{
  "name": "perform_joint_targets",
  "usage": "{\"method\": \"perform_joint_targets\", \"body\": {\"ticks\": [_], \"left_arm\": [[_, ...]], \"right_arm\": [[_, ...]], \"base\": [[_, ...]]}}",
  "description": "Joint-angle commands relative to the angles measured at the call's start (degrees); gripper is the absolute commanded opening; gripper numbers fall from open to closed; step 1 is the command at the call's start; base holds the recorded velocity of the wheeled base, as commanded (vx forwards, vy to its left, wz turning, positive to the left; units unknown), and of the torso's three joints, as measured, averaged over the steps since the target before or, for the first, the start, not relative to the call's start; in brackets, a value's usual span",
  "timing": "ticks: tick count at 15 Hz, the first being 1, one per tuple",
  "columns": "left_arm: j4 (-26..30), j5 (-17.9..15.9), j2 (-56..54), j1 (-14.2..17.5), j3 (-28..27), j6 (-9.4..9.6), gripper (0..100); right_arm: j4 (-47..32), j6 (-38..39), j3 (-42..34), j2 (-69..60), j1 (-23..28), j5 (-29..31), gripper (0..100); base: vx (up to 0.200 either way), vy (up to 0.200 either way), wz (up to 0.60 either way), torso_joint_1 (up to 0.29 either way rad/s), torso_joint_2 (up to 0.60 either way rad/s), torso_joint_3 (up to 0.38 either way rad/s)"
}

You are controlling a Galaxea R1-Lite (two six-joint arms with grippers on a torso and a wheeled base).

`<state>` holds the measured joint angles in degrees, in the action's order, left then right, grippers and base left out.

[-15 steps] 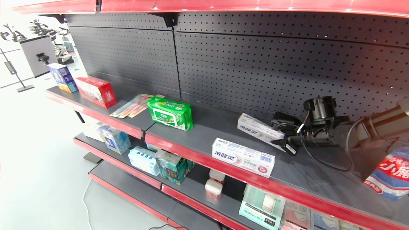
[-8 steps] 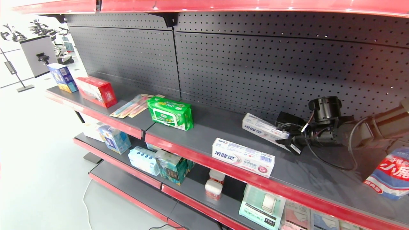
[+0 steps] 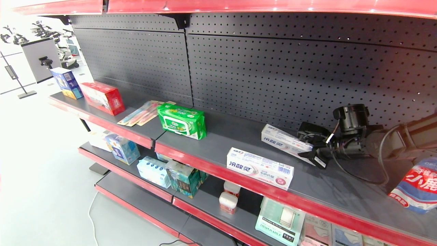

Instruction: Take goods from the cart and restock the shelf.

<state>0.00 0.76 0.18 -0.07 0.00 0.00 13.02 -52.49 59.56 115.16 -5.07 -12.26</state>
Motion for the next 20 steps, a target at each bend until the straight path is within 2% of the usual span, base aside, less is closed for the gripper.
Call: {"method": "perform_joint_targets", "body": {"ticks": [1,10,20], "left_arm": [[0.00,0.04,0.08,-0.01,0.00,0.00,100],[0.00,0.04,0.08,-0.01,0.00,0.00,100],[0.00,0.04,0.08,-0.01,0.00,0.00,100]], "right_arm": [[-0.01,-0.15,-0.59,-0.29,-0.38,-0.04,0],[0.08,-0.33,-0.15,0.32,-2.49,-0.30,0],[0.08,-0.33,-0.41,0.76,-2.66,-0.04,0]], "base": [[0.000,0.000,0.00,0.000,0.00,0.000],[0.000,0.000,0.00,0.000,0.00,0.000],[0.000,0.000,0.00,0.000,0.00,0.000]]}}
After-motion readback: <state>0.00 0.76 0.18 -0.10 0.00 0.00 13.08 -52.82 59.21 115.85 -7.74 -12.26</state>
